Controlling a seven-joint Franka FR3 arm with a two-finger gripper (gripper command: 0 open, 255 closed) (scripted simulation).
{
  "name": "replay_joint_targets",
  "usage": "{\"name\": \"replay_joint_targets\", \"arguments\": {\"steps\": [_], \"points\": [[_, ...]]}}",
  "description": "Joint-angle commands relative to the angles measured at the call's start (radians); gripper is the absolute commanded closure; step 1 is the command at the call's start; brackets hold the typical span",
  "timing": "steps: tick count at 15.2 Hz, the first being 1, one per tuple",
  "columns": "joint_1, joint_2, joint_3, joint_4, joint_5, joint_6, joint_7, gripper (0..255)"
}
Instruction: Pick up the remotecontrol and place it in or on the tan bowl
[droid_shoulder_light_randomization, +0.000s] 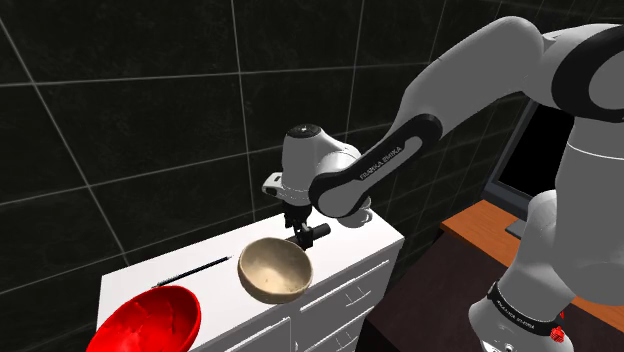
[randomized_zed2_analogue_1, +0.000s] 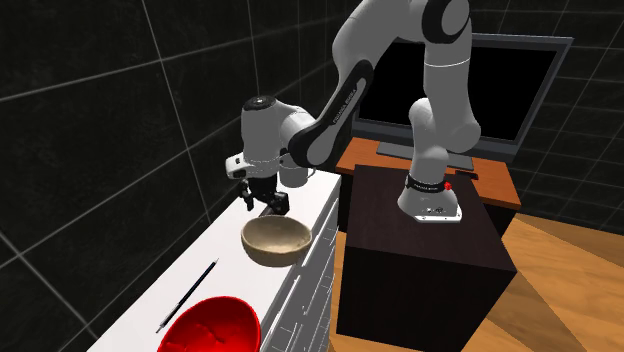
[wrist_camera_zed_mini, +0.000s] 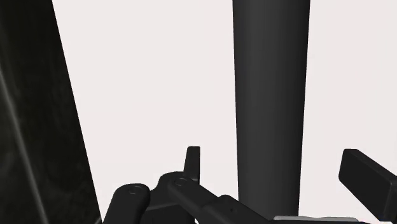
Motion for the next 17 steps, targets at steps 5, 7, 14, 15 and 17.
{"name": "replay_joint_targets", "arguments": {"steps": [5, 7, 14, 15, 17], "points": [[0.003, 0.002, 0.003, 0.001, 0.001, -0.002, 0.000, 255], [0.004, 0.001, 0.003, 0.000, 0.001, -0.001, 0.002, 255], [0.002, -0.006, 0.003, 0.002, 0.004, -0.011, -0.002, 255], [0.002, -0.016, 0.005, 0.005, 0.007, -0.023, -0.005, 255], [0.001, -0.034, 0.006, 0.011, 0.013, -0.047, -0.010, 255]]}}
